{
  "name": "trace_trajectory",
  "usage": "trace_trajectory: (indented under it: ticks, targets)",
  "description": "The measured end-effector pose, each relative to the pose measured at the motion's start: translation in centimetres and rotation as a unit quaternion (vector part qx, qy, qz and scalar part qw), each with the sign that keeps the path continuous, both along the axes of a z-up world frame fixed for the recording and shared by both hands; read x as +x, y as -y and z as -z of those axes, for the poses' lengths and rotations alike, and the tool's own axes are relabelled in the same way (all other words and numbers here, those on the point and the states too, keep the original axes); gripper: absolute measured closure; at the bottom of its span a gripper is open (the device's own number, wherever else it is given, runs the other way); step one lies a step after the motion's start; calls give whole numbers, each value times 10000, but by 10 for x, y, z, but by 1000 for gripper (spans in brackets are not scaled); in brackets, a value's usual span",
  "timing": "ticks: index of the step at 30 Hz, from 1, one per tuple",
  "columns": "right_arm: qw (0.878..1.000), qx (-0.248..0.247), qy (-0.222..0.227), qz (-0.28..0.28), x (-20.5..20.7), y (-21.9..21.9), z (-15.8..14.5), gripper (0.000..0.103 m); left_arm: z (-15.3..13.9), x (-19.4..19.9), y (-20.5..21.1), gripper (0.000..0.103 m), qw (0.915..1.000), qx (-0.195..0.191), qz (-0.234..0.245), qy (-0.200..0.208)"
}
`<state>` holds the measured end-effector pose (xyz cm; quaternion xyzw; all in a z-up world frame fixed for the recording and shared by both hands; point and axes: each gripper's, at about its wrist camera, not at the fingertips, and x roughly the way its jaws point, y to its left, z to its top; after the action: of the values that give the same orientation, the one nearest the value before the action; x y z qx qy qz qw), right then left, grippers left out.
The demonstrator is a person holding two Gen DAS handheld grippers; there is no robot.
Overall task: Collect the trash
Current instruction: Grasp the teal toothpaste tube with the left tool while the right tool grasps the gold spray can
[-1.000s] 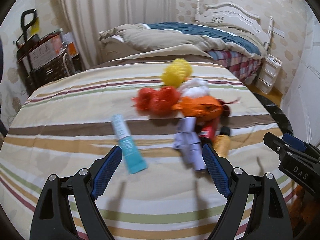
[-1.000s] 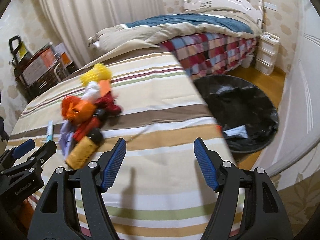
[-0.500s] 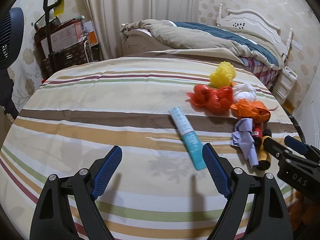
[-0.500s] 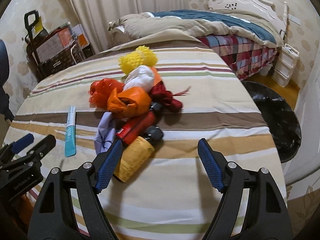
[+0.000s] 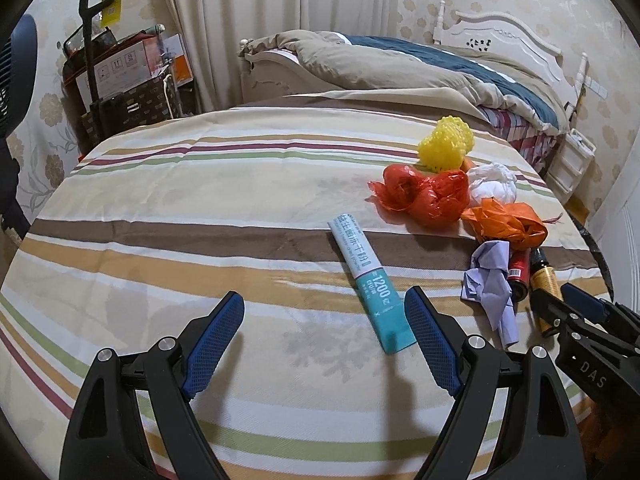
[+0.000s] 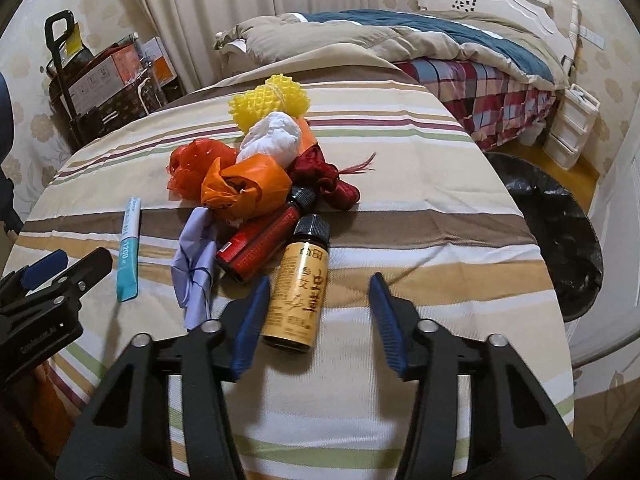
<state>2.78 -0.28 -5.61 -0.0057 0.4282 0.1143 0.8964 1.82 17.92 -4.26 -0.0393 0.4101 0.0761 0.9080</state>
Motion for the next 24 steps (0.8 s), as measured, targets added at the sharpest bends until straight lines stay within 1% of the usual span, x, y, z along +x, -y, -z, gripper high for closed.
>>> trace_trajectory:
  ticks: [2, 3, 6, 8, 11, 12, 13, 15, 16, 17, 18, 24]
  targets:
    - [10000, -12, 15, -65, 1, -1, 0, 68, 1, 3, 3, 22, 10000, 53, 43, -30]
    - [10000, -23, 23, -83, 1, -2, 0, 70, 2, 4, 4, 28, 9999, 60, 67, -46]
    - [9999, 21, 23, -122, 1, 0, 0, 77, 6, 10, 6, 39, 9997, -2, 133, -182]
    - [9999, 33, 24, -131, 2, 1, 0, 79, 9, 14, 5, 41, 9995, -97, 140, -271]
    - [9999, 95, 20, -132, 2, 6, 0, 79, 10, 17, 1, 48, 9988, -324, 168, -326]
    - [9998, 117, 18, -127, 2, 7, 0, 79, 10, 17, 0, 53, 9988, -359, 168, -296]
    - [9998, 150, 15, -119, 2, 9, -1, 79, 10, 18, 1, 55, 9988, -355, 193, -284]
    - [9998, 188, 14, -109, 2, 12, -1, 79, 10, 17, 3, 67, 9982, -438, 333, -225]
    - [9997, 212, 18, -102, 2, 14, -1, 79, 10, 17, 4, 71, 9980, -466, 371, -220]
    - [9997, 227, 24, -98, 1, 15, -1, 79, 10, 16, 4, 78, 9975, -536, 428, -192]
    - [9996, 248, 30, -89, 0, 17, -1, 79, 10, 15, 4, 81, 9970, -599, 468, -169]
    - [9995, 318, 58, -62, -2, 26, -2, 80, 7, 12, 6, 90, 9962, -675, 543, -67]
